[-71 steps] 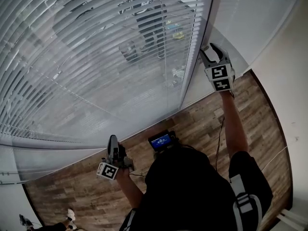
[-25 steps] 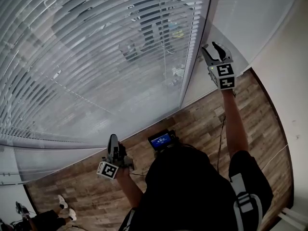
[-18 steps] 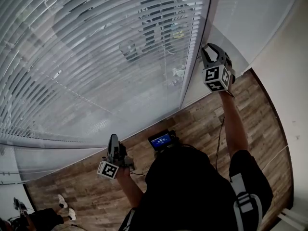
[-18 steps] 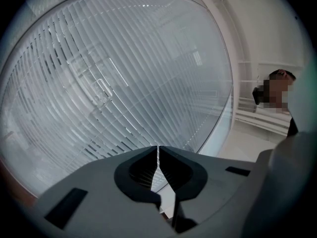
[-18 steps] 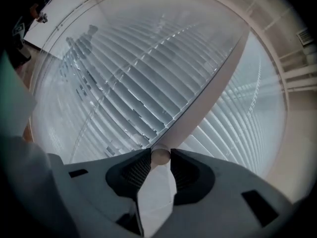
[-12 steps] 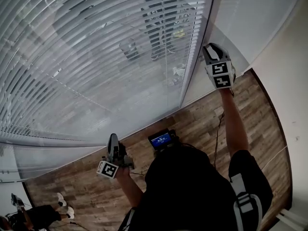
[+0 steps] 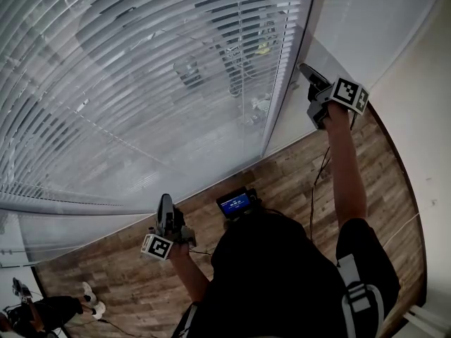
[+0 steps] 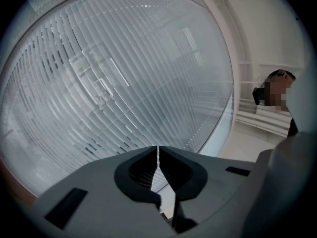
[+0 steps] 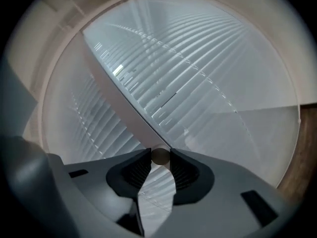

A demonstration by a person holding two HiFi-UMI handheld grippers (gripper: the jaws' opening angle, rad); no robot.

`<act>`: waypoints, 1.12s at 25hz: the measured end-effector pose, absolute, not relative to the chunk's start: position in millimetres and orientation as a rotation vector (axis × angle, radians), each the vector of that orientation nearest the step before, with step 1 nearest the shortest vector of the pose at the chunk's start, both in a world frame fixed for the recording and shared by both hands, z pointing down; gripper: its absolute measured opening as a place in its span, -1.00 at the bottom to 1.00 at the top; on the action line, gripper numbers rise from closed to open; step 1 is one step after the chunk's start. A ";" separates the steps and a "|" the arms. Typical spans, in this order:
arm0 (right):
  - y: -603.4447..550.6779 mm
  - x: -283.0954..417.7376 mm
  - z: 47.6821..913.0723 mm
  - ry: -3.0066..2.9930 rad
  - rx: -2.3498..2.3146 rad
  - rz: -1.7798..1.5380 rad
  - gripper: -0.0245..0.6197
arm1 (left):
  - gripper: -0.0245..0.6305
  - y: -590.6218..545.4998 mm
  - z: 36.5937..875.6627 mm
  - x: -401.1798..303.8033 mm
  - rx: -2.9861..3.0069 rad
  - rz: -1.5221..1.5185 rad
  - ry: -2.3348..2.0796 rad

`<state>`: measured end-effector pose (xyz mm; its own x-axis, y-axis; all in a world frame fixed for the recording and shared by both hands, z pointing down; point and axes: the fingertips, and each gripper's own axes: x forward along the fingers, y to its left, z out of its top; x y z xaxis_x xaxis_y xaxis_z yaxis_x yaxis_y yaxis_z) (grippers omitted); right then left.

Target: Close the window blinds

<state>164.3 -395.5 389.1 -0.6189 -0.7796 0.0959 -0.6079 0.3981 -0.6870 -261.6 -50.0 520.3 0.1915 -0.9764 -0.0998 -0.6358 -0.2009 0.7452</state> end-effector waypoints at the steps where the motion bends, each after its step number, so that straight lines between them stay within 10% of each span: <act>1: -395.7 164.7 391.0 2.380 -1.184 -1.073 -0.54 | -0.91 -50.2 522.2 -261.2 1.913 -0.792 -1.499; 9: -393.3 159.6 380.6 2.424 -1.144 -0.980 -0.54 | -0.91 -49.4 514.2 -264.0 1.921 -0.772 -1.518; 19: -380.3 148.2 382.1 2.905 -1.940 0.455 -0.41 | -0.91 -47.3 525.8 -267.6 1.903 -0.765 -1.537; 28: -381.9 142.2 389.1 2.919 -2.131 0.893 -0.43 | -0.91 -47.9 530.6 -266.3 1.903 -0.766 -1.535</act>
<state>142.2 -381.9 389.1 -0.2341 -0.9557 0.1785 -0.6921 0.2928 0.6597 -266.3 -47.9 530.6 0.1769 -0.9810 -0.0798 -0.6535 -0.1777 0.7358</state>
